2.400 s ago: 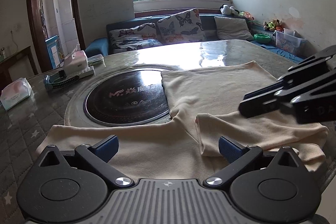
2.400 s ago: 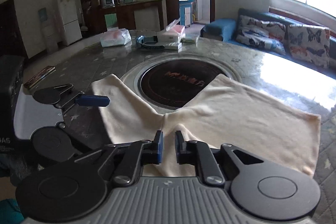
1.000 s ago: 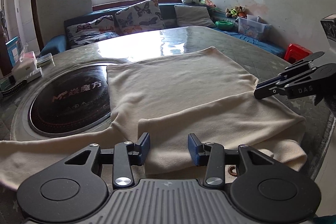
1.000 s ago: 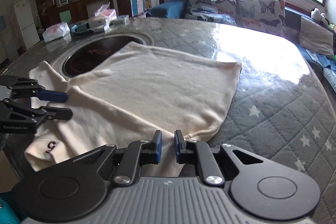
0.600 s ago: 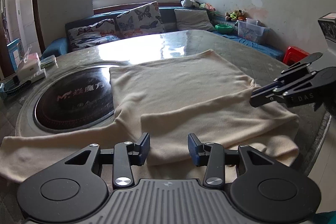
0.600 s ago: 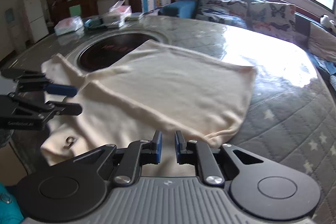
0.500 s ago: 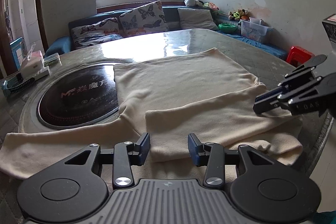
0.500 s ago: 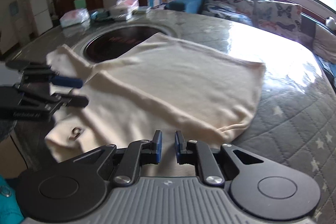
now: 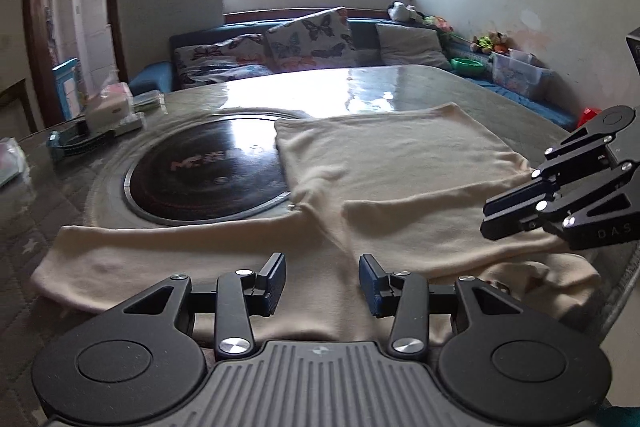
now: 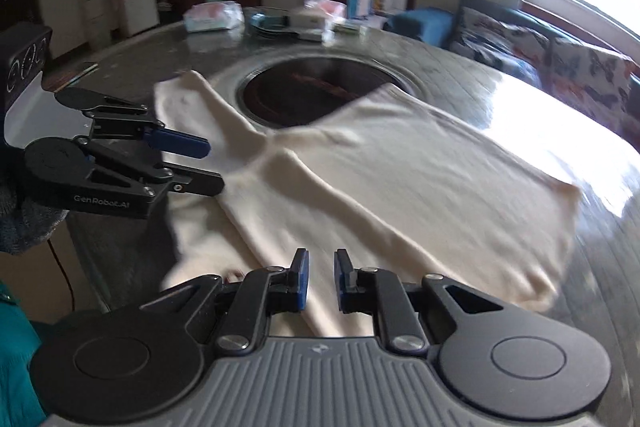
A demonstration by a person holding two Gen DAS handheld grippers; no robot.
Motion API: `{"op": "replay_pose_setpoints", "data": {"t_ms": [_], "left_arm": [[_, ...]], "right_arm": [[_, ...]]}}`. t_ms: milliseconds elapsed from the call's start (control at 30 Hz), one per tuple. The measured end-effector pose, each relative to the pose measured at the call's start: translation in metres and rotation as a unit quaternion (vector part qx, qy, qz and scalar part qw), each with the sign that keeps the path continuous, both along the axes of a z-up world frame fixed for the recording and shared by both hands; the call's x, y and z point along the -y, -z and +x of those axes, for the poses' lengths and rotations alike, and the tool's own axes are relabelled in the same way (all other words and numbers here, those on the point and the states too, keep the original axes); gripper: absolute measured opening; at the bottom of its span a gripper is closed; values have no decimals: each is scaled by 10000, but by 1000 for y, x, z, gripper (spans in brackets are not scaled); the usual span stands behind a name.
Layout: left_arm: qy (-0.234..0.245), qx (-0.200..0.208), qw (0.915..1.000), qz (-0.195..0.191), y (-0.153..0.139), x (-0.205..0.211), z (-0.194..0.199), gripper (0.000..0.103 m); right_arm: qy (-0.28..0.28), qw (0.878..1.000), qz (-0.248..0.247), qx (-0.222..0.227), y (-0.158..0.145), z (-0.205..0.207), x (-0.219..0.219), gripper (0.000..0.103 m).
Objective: Fold clothes
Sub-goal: 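Grasp the other sleeve with the left gripper and lift it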
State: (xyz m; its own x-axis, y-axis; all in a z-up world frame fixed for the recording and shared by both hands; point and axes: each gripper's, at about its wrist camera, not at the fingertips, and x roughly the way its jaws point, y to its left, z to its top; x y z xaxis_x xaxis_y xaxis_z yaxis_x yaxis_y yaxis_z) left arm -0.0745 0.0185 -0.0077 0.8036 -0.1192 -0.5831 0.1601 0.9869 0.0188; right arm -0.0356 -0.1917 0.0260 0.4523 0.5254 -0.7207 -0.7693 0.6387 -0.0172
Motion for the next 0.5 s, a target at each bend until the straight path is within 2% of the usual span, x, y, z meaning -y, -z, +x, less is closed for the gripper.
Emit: {"op": "replay_pose_setpoints", "data": {"t_ms": [133, 233, 367, 500], "left_arm": [[-541, 38, 9985, 80, -4, -27, -1, 47], [-1095, 43, 9939, 127, -5, -53, 0, 49], [-1847, 14, 9827, 123, -6, -88, 3, 55], [-2490, -58, 9685, 71, -4, -119, 8, 58]], "right_arm": [[-310, 9995, 27, 23, 3, 3, -27, 13], [-544, 9985, 34, -20, 10, 6, -50, 13], [-719, 9974, -99, 38, 15, 3, -64, 13], [-647, 9979, -23, 75, 9, 7, -65, 13]]}}
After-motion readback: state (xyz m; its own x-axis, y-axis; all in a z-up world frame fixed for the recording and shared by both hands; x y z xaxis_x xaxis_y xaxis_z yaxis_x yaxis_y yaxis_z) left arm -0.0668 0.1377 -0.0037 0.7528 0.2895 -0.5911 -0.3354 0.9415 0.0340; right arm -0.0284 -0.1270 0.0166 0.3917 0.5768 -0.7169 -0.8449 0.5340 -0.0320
